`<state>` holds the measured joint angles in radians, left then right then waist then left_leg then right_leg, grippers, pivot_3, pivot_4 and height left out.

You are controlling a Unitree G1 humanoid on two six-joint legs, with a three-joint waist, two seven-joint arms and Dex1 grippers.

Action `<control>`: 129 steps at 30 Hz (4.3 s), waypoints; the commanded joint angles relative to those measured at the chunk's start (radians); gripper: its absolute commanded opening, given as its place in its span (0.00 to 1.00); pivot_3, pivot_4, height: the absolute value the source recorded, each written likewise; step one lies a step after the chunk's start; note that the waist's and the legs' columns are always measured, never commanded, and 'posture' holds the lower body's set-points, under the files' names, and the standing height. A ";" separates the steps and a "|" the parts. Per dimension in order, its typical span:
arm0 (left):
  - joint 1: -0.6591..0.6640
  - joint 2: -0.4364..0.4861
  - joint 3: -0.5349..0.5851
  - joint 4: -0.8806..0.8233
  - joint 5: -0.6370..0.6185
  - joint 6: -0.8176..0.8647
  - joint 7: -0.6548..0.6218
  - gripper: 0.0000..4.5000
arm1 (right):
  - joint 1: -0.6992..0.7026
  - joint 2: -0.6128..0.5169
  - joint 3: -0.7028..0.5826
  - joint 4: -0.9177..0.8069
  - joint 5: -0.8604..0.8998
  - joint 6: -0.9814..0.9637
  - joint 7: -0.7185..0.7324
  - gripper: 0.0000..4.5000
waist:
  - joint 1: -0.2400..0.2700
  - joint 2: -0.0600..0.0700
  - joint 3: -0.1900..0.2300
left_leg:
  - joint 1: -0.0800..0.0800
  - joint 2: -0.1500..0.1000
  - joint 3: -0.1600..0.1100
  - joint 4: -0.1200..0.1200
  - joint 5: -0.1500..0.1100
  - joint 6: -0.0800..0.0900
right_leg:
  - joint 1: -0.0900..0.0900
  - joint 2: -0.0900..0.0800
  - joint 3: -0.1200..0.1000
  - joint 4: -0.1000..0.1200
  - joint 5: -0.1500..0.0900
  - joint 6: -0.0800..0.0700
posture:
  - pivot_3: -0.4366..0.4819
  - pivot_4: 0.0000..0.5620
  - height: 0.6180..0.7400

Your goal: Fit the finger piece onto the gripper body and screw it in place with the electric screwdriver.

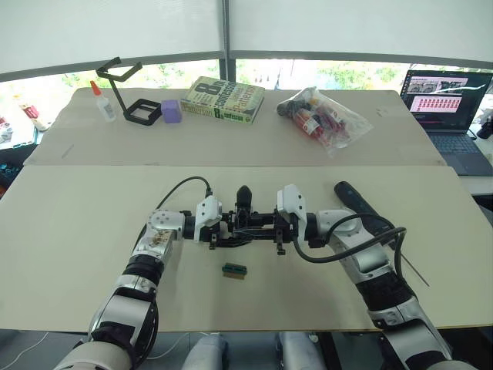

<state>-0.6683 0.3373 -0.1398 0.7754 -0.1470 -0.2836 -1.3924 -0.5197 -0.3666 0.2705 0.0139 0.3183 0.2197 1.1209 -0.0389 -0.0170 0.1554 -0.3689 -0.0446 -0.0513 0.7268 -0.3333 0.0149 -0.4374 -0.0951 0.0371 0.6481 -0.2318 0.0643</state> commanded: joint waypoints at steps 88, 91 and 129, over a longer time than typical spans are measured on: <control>0.615 0.451 0.352 -1.310 -0.655 0.692 0.225 0.99 | 0.067 -0.624 -0.192 0.237 -0.034 0.493 -0.243 1.00 | 0.025 0.011 -0.008 | 0.015 0.007 0.006 -0.016 -0.006 0.010 | 0.012 0.003 0.004 -0.023 0.005 -0.003 | 0.48 0.27 1.00; 0.610 0.457 0.347 -1.320 -0.654 0.692 0.217 1.00 | 0.043 -0.611 -0.172 0.283 -0.057 0.461 -0.196 0.88 | 0.025 0.010 -0.007 | 0.016 0.007 0.006 -0.016 -0.005 0.009 | 0.013 0.003 0.005 -0.023 0.005 -0.003 | 0.48 0.27 1.00; 0.669 0.465 0.329 -1.261 -0.595 0.632 0.116 1.00 | 0.076 -0.886 -0.004 -0.513 0.127 1.110 -0.138 1.00 | 0.023 0.013 -0.003 | 0.015 0.008 0.005 -0.016 -0.005 0.009 | 0.012 0.003 0.003 -0.023 0.005 -0.004 | 0.48 0.27 1.00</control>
<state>0.0025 0.7915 0.1775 -0.4769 -0.7397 0.3701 -1.2694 -0.4112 -1.2380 0.2452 -0.4522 0.4171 1.2762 0.9514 -0.0163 -0.0044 0.1526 -0.3537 -0.0365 -0.0462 0.7104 -0.3386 0.0242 -0.4251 -0.0919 0.0402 0.6248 -0.2265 0.0606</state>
